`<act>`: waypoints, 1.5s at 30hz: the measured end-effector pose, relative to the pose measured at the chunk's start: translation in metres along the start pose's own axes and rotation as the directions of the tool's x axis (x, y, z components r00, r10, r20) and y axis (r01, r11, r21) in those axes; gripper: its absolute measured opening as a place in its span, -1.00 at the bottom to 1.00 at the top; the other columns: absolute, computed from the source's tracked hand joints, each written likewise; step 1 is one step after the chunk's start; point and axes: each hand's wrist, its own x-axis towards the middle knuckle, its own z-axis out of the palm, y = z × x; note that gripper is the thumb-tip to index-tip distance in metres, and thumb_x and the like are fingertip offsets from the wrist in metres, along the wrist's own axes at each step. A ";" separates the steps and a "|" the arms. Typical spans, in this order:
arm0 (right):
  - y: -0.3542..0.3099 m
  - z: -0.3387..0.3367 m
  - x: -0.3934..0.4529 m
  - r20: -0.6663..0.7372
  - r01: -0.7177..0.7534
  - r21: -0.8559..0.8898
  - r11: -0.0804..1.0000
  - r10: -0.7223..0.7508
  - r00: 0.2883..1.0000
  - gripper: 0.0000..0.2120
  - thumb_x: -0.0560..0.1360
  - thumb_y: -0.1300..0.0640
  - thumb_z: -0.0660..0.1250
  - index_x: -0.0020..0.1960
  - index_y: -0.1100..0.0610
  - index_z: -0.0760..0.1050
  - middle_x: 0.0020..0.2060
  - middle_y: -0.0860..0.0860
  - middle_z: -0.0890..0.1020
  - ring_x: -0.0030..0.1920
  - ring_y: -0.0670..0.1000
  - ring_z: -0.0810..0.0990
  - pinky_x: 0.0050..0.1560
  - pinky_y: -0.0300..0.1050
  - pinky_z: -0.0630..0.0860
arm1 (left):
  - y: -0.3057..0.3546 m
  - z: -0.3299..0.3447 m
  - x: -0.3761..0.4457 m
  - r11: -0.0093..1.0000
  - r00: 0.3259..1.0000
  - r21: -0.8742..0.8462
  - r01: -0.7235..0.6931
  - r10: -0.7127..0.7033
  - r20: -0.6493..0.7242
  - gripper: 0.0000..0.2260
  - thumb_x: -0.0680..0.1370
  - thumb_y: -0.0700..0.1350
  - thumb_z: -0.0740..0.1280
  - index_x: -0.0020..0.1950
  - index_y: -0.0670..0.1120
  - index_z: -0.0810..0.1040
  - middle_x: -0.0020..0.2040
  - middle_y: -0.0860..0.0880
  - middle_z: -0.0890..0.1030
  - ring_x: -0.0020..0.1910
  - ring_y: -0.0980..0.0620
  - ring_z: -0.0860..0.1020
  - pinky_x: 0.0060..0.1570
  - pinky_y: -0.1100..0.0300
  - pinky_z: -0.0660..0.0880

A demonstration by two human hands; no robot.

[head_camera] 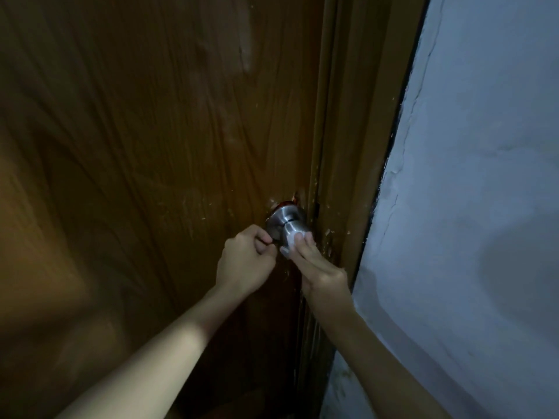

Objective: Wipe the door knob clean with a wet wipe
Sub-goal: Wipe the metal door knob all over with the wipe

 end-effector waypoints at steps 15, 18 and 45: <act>-0.004 -0.004 0.021 -0.021 -0.075 0.099 0.992 0.078 0.997 -0.67 0.43 0.40 0.19 0.15 0.28 0.53 0.16 0.27 0.57 0.23 0.23 0.49 0.27 0.01 0.35 | 0.004 -0.003 -0.003 0.998 0.998 -0.034 0.058 -0.058 0.004 -0.87 0.47 -0.18 0.32 -0.20 0.04 0.49 -0.30 -0.09 0.66 -0.30 -0.02 0.63 -0.13 -0.06 0.61; -0.002 -0.012 0.002 -0.053 -0.006 0.121 0.993 0.013 0.999 -0.76 0.44 0.33 0.19 0.00 0.29 0.60 0.07 0.23 0.63 0.14 0.12 0.58 0.26 -0.39 0.35 | 0.003 -0.006 -0.003 0.997 0.997 -0.035 0.075 -0.075 -0.005 -0.87 0.47 -0.19 0.32 -0.22 0.03 0.50 -0.30 -0.11 0.67 -0.30 -0.03 0.64 -0.13 -0.07 0.61; -0.023 -0.039 0.054 0.822 -0.223 0.543 -0.809 0.459 0.338 -0.75 0.53 0.36 0.13 0.20 0.40 0.32 0.22 0.39 0.44 0.17 0.33 0.50 -0.01 0.14 0.56 | 0.002 -0.014 -0.003 0.993 0.995 -0.056 0.103 -0.104 -0.008 -0.92 0.47 -0.20 0.32 -0.18 -0.02 0.53 -0.30 -0.06 0.67 -0.33 0.03 0.64 -0.14 0.02 0.61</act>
